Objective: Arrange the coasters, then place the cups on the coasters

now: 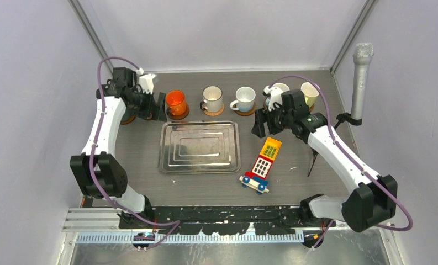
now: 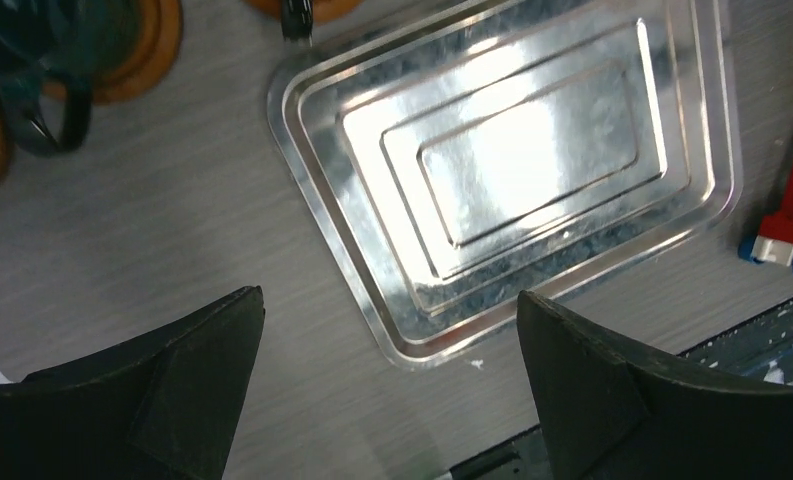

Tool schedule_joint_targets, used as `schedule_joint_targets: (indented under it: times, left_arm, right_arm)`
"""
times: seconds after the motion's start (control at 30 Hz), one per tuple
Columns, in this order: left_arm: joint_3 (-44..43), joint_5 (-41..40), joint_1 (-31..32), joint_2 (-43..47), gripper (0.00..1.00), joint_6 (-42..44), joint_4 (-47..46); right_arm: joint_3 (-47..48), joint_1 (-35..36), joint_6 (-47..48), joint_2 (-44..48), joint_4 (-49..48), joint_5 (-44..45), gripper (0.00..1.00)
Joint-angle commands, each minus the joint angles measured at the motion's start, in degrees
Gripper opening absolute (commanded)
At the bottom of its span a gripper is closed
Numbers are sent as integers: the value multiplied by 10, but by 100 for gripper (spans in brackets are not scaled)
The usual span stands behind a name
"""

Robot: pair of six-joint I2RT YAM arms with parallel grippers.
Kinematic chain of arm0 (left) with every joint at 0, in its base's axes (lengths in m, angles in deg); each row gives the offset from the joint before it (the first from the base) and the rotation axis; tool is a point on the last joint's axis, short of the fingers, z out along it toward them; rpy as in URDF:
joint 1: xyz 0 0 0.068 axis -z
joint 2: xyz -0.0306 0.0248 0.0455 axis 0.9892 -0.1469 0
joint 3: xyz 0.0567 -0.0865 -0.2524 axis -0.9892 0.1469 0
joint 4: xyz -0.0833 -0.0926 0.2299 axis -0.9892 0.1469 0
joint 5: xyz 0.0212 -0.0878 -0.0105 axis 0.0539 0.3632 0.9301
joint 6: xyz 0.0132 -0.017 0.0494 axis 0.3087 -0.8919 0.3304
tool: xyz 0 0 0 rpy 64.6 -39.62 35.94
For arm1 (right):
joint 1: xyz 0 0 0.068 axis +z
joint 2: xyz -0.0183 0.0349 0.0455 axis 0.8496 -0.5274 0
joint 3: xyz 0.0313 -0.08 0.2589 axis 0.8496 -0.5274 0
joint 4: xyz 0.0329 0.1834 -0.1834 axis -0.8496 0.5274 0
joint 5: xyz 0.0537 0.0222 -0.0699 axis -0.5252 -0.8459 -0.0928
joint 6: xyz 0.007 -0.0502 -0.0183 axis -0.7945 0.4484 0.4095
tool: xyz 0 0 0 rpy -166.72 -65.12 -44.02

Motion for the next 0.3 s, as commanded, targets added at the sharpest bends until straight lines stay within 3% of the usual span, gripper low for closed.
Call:
schedule_joint_targets:
  times: [0.0, 0.27]
  left_arm:
    - [76, -25, -2, 75, 100, -14, -6]
    - [67, -78, 1, 68, 100, -39, -12]
  right_arm:
    - [-39, -2, 16, 51, -17, 19, 81]
    - [-35, -3, 19, 38, -31, 15, 81]
